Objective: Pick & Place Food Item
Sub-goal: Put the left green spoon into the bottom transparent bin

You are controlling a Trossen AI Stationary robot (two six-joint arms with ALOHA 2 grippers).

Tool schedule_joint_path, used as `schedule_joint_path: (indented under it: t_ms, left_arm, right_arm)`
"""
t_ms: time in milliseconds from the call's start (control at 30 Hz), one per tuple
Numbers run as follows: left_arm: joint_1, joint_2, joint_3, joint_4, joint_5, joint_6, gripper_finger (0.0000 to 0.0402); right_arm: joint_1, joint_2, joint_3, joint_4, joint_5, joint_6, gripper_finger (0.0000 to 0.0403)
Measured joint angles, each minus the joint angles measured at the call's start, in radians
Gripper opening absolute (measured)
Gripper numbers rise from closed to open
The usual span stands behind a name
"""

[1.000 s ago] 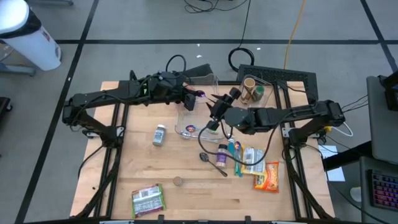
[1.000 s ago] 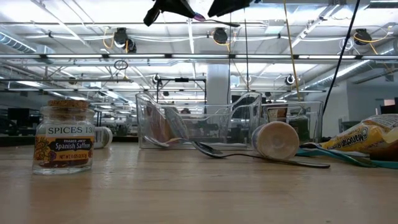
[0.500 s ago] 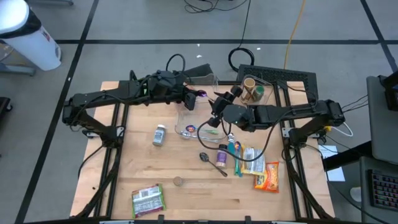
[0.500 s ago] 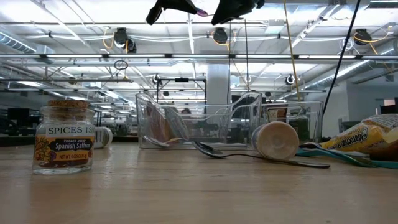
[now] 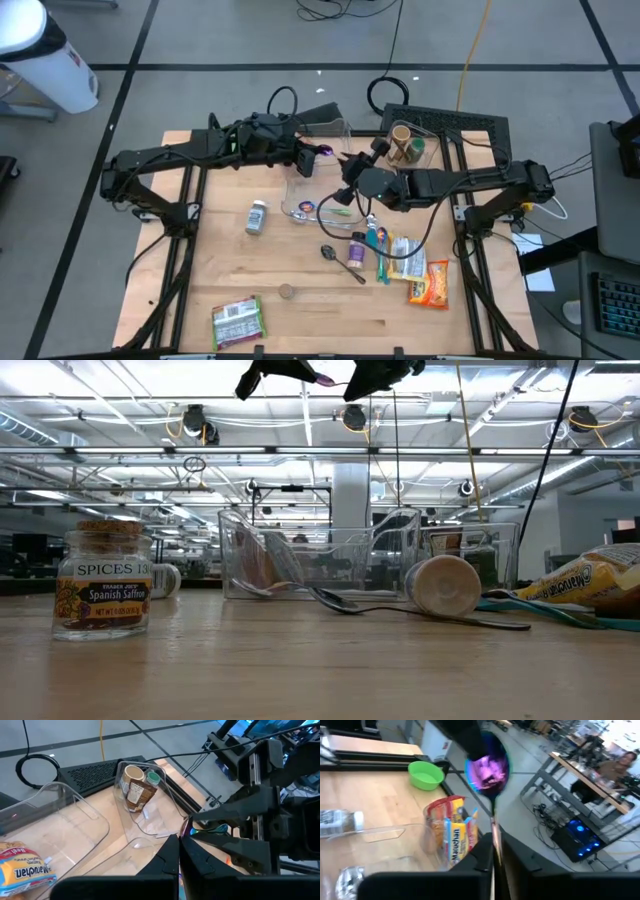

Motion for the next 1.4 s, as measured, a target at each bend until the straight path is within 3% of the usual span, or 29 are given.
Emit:
schedule_joint_path:
  t_ms: [133, 267, 633, 767, 967, 1200, 1400]
  left_arm:
    - [0.0, 0.0, 0.0, -0.003, 0.002, 0.0, 0.0]
    - [0.0, 0.0, 0.0, -0.009, 0.004, -0.017, 0.0011]
    - [0.034, 0.0, 0.0, 0.031, 0.101, 0.073, 0.0094]
    - [0.07, 0.0, 0.0, 0.046, 0.166, 0.12, 0.0137]
    - [0.139, -0.013, 0.0, 0.055, 0.335, 0.179, 0.0183]
    - [0.219, -0.088, 0.0, 0.065, 0.558, 0.226, 0.0197]
    - [0.26, -0.176, 0.0, 0.06, 0.62, 0.249, 0.0198]
  right_arm:
    - [0.0, 0.001, 0.0, -0.003, -0.032, -0.005, 0.0006]
    - [0.0, 0.001, 0.0, -0.003, -0.066, 0.021, 0.0005]
    - [-0.002, 0.0, 0.0, 0.008, -0.106, 0.041, 0.0001]
    - [-0.02, 0.0, 0.0, 0.005, -0.202, 0.114, 0.0001]
    - [-0.093, 0.0, 0.0, -0.026, -0.46, 0.223, 0.0002]
    - [-0.19, 0.013, 0.0, -0.093, -0.708, 0.264, 0.0002]
    - [-0.222, 0.092, 0.001, -0.074, -0.808, 0.264, 0.0001]
